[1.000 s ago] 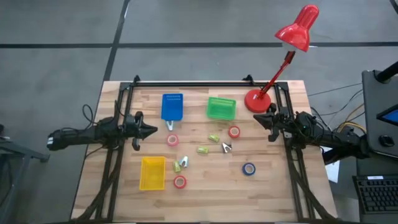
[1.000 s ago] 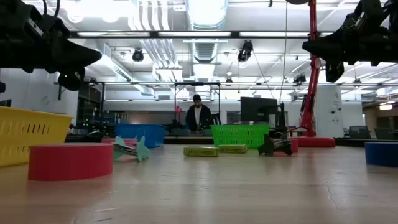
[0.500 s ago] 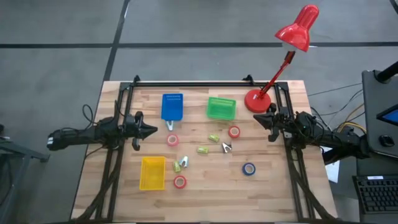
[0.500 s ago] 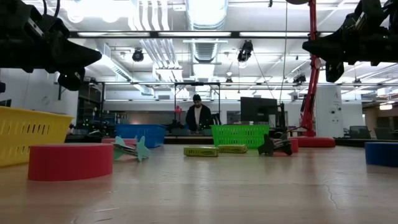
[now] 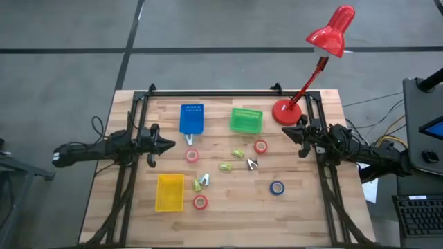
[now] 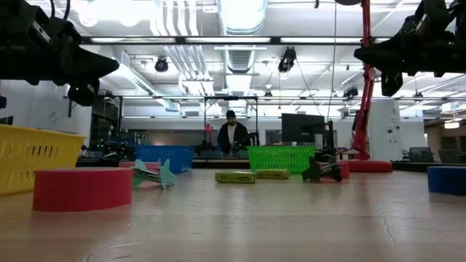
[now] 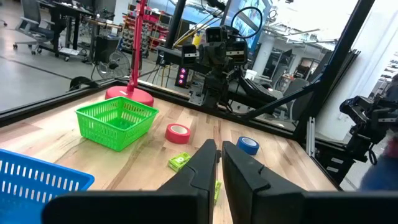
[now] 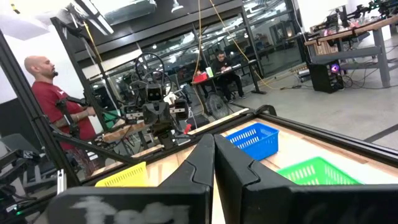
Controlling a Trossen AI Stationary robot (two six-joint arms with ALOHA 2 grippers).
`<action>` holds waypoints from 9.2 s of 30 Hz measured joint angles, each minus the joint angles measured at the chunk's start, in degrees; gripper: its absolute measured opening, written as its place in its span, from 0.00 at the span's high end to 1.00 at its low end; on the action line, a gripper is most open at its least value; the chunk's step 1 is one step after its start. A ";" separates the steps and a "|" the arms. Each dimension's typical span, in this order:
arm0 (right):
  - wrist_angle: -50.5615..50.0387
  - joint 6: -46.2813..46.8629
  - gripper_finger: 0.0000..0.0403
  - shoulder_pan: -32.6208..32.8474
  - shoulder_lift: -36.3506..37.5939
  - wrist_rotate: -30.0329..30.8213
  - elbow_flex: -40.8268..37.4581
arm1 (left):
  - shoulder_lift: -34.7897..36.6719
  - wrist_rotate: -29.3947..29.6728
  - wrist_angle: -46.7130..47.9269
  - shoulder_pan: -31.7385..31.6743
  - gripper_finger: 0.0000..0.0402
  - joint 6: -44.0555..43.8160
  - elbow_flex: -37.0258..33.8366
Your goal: Pick and place Stapler, Stapler remover, tape
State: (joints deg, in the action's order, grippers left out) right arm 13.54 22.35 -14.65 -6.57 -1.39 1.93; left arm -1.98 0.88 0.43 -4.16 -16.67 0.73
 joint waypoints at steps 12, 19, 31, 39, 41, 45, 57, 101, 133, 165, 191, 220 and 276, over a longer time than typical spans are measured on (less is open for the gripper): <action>6.03 1.02 0.98 0.02 0.00 0.03 0.00 | 0.00 0.00 0.00 -0.01 0.93 0.01 -0.02; 12.56 39.73 0.98 -0.02 -0.02 18.70 0.02 | 0.00 0.00 0.02 0.00 0.93 -0.01 0.00; -12.37 48.47 0.98 0.41 -19.30 12.37 13.73 | -0.02 0.01 -0.35 -0.01 0.93 0.01 -0.02; -36.14 53.73 0.95 0.39 -39.79 0.95 24.96 | -0.02 0.00 -0.41 0.00 0.93 0.01 -0.02; -36.59 52.12 0.90 0.39 -44.91 -1.49 26.87 | -0.02 0.01 -0.42 -0.01 0.93 0.01 -0.02; -37.56 48.55 0.75 0.20 -54.37 -2.97 32.11 | -0.02 0.01 -0.42 -0.01 0.93 0.01 -0.02; -48.14 36.08 0.49 -0.42 -72.21 0.08 42.85 | -0.02 -0.01 -0.45 0.00 0.93 0.01 -0.02; -46.53 16.07 0.88 -4.30 -81.66 7.16 62.31 | -0.02 0.03 -0.76 0.01 0.93 0.01 -0.02; -50.47 10.20 0.71 -16.72 -93.20 2.92 65.93 | 0.00 0.01 -0.85 0.00 0.93 0.00 -0.02; -64.49 -6.73 0.58 11.90 -68.76 -9.36 48.55 | -0.04 0.01 -0.87 0.00 0.93 0.00 -0.02; -52.81 7.81 0.55 34.78 -76.57 -2.95 42.09 | -0.07 0.01 -0.87 0.00 0.93 0.01 -0.02; -54.11 7.23 0.90 31.82 -79.22 -5.13 42.84 | -0.07 0.01 -0.87 0.01 0.93 0.00 -0.02; -64.54 -1.77 0.85 -16.16 -98.44 7.33 76.48 | -0.07 0.01 -0.87 0.00 0.93 0.01 -0.02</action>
State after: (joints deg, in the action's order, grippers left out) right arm -51.00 20.58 -30.82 -105.01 5.94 78.41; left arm -2.04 0.89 -0.45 -4.16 -16.67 0.71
